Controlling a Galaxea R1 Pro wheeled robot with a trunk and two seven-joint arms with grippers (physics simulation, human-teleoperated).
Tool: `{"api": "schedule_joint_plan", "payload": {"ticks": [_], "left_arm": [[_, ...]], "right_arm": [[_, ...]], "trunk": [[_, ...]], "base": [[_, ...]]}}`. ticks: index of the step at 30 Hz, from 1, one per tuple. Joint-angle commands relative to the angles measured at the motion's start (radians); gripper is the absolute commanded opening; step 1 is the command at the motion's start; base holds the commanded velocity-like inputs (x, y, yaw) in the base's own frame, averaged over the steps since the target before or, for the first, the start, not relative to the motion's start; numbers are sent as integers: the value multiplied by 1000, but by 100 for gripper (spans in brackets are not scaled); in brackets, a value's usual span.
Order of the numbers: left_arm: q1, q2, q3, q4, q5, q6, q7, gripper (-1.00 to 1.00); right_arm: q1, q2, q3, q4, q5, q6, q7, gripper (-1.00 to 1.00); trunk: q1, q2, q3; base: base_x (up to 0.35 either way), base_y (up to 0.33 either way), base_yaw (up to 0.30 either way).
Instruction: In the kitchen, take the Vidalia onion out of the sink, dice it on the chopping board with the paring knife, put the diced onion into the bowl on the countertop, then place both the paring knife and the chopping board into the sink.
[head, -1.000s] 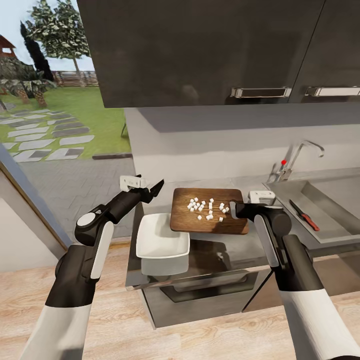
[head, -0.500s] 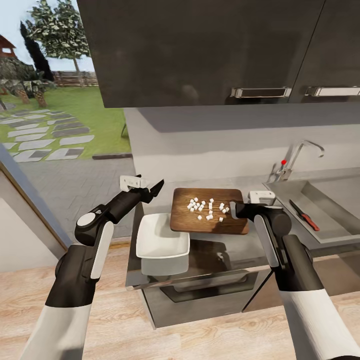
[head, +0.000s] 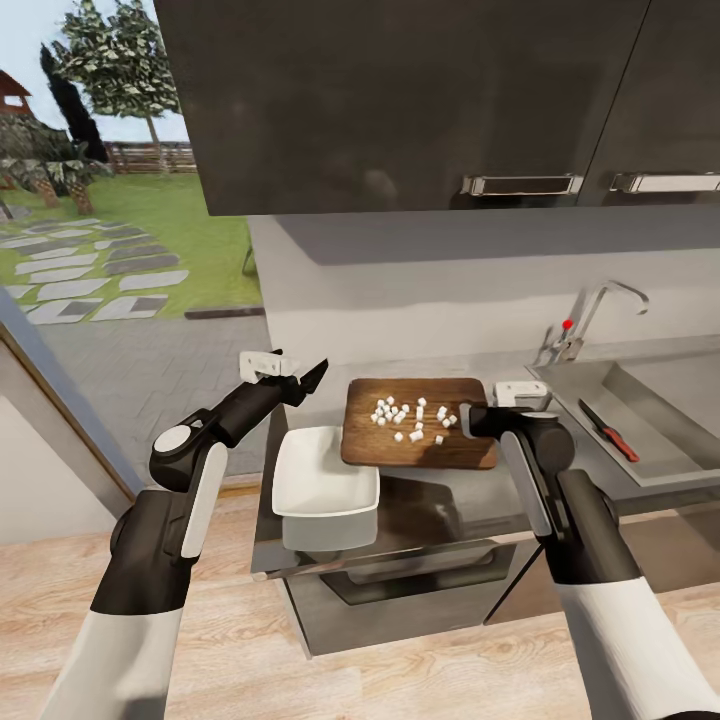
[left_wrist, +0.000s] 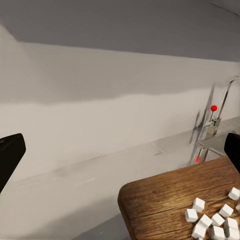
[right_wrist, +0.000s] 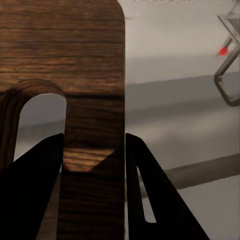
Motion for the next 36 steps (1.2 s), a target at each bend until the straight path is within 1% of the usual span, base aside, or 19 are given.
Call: {"api": "schedule_joint_plan", "payload": {"ticks": [1, 4, 11, 15, 28, 36], "left_arm": [[-1, 0, 1, -1, 10, 9, -1, 100], [-1, 0, 1, -1, 10, 9, -1, 100], [-1, -1, 1, -1, 10, 9, -1, 100], [-1, 0, 1, -1, 10, 9, -1, 100], [-1, 0, 1, -1, 10, 9, -1, 100], [-1, 0, 1, -1, 10, 9, -1, 100]], "right_arm": [[-1, -1, 5, -1, -7, 4, -10, -100], [-1, 2, 12, -1, -7, 4, -11, -100], [-1, 26, 19, -1, -7, 4, -12, -100], [-1, 32, 26, -1, -7, 4, -12, -100], [-1, 36, 37, -1, -7, 4, -19, -100], [-1, 37, 37, -1, -7, 3, -61, -100]], "trunk": [[1, -2, -2], [1, -2, -2], [1, -2, -2], [1, -2, -2], [1, -2, -2], [1, -2, -2]], "base": [[0, 0, 0], [0, 0, 0], [0, 0, 0], [0, 0, 0], [0, 0, 0], [0, 0, 0]]}}
